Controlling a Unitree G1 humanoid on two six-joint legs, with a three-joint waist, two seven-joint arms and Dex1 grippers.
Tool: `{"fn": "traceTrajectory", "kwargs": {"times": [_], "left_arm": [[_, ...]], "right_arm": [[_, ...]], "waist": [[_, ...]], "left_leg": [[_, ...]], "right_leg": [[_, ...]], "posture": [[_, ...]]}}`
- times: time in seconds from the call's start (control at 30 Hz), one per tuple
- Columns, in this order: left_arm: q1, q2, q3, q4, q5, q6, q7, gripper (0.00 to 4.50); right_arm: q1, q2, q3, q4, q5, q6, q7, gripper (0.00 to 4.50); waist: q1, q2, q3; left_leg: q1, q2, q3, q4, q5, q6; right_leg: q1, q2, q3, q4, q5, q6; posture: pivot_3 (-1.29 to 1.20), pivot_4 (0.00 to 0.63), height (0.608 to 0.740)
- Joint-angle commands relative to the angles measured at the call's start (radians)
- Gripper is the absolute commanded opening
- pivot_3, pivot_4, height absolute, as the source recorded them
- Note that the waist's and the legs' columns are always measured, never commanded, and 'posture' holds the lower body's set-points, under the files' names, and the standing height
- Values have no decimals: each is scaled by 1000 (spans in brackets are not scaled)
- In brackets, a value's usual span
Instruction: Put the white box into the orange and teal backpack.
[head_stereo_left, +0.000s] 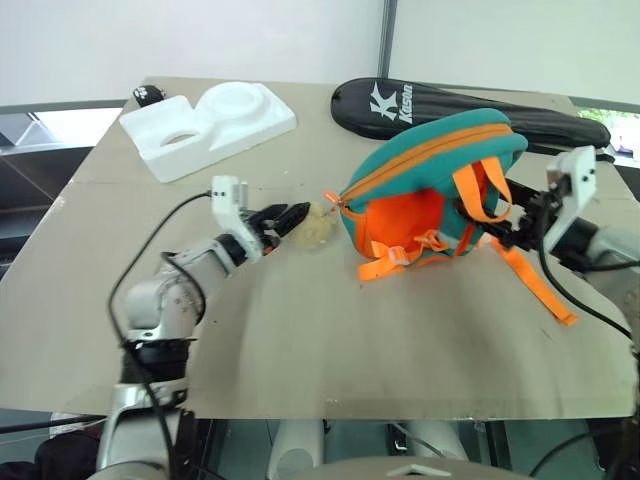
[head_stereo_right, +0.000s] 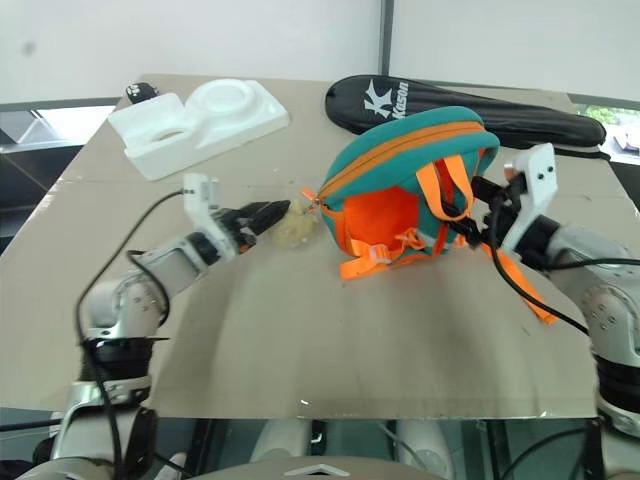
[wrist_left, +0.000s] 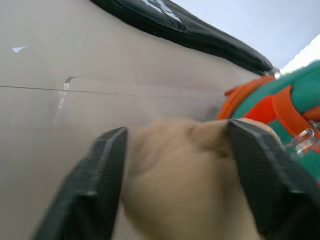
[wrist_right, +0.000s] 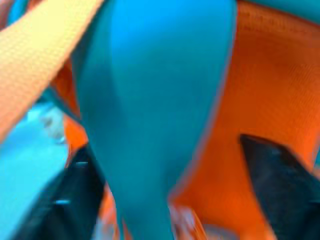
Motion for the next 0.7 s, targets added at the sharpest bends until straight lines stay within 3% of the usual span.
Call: {"fn": "traceTrajectory", "kwargs": {"times": [0.03, 0.2, 0.37, 0.5, 0.7], "left_arm": [[91, 84, 34, -140, 13, -47, -157, 4444], [265, 139, 112, -229, 26, -109, -267, 4444], [475, 172, 223, -322, 66, -179, -355, 4444], [590, 194, 283, -323, 90, -207, -405, 4444], [597, 224, 297, -268, 104, -216, -467, 4444]], "right_arm": [[144, -88, -113, -57, -58, -99, 151, 4500], [374, -122, -234, -59, -125, -185, 288, 4500], [532, -62, -315, 2, -179, -301, 363, 4500], [573, -35, -344, 35, -205, -363, 381, 4500], [578, -18, -323, 80, -238, -412, 383, 4500]], "waist": [[-1, 0, 0], [-1, 0, 0], [-2, -1, -1], [-2, 1, -1], [2, 0, -1]], "left_leg": [[0, 0, 0, 0, 0, 0], [3, 0, 1, 1, 0, 0], [5, 1, 2, 3, 0, 0], [4, 1, 3, 1, 0, 0], [4, 1, 2, 2, 0, 0]], "right_leg": [[0, 0, 0, 0, 0, 0], [1, -1, 1, 0, -2, -4], [2, -1, 1, 1, -2, -4], [1, -2, 2, -1, -2, -4], [0, -2, 1, -1, -3, -4]], "posture": [[0, 150, 740], [0, 150, 740], [0, 150, 740], [0, 150, 740], [0, 150, 740]]}}
